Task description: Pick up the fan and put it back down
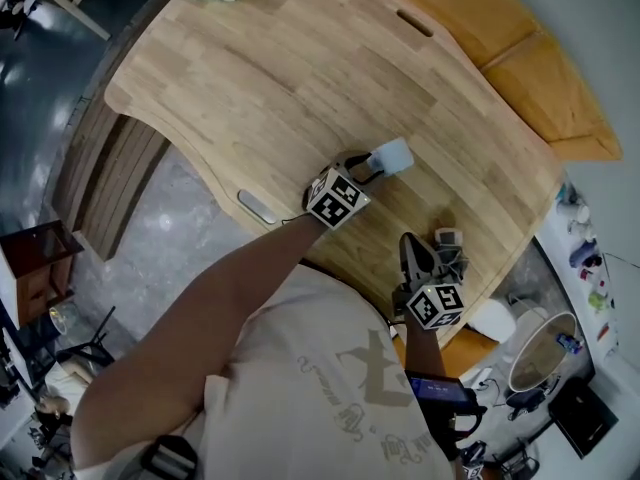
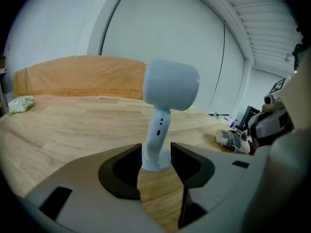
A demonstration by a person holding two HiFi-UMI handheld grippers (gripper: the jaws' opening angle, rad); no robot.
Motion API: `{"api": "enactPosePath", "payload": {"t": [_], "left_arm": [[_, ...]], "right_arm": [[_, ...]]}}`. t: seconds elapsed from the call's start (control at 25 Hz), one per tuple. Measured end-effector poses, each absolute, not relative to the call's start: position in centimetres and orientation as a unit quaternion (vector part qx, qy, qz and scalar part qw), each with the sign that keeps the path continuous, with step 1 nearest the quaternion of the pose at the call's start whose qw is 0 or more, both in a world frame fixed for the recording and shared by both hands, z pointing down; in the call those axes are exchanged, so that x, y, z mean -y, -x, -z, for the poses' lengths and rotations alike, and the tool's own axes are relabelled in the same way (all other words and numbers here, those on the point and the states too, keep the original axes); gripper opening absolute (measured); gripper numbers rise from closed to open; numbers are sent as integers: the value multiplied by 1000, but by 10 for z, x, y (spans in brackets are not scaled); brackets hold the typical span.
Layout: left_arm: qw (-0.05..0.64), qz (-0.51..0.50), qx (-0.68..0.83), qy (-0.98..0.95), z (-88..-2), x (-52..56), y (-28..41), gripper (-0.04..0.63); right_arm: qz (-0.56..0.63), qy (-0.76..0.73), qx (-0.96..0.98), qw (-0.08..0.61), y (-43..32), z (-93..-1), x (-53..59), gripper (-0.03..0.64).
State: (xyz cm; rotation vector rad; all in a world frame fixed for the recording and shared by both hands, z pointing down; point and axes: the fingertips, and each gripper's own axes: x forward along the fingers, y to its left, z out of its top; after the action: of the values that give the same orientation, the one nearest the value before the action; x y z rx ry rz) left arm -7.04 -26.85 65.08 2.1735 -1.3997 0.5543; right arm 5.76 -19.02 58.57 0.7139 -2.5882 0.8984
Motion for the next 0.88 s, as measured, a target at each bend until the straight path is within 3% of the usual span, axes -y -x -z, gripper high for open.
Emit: {"api": "enactPosePath", "payload": {"t": [0.88], "left_arm": [[212, -218, 507, -807, -661, 294, 62, 156]], "right_arm": [[-321, -264, 891, 182, -66, -596, 195, 13]]}}
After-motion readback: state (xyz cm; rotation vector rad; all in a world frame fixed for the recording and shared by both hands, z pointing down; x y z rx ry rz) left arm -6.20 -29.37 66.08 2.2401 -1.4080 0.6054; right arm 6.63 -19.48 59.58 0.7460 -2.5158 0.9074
